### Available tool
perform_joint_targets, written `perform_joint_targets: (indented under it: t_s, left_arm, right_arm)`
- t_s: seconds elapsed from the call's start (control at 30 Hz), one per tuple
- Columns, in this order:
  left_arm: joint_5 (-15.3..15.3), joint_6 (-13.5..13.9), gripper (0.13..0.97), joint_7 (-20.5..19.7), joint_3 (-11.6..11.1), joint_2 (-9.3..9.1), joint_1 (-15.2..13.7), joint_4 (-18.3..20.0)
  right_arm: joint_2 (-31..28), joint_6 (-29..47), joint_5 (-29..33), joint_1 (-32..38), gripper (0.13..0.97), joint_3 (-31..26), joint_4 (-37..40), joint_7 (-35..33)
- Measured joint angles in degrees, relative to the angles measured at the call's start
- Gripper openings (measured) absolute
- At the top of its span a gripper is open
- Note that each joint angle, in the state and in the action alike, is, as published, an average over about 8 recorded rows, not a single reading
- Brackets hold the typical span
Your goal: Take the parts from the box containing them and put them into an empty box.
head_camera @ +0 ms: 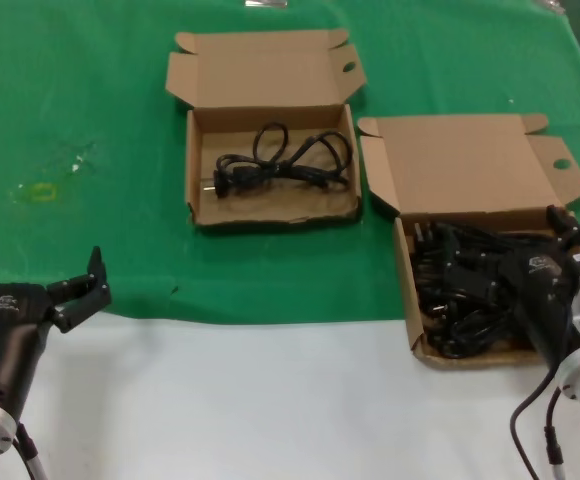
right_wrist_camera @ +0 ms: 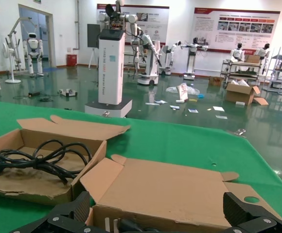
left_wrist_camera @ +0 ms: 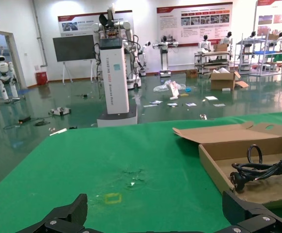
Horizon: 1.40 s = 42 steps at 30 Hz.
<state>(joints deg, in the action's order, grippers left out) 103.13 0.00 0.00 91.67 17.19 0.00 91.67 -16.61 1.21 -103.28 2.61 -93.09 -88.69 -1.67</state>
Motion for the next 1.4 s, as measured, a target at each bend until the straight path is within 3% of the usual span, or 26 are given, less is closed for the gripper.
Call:
perform_joint_targets:
  t_s: [1.4]
  left_arm:
    - [0.0,0.0,0.966,0.0,0.0,0.00,0.0,0.0]
  right_arm:
    - [0.0,0.0,0.0,0.0,0.966,0.0,0.0,0.0]
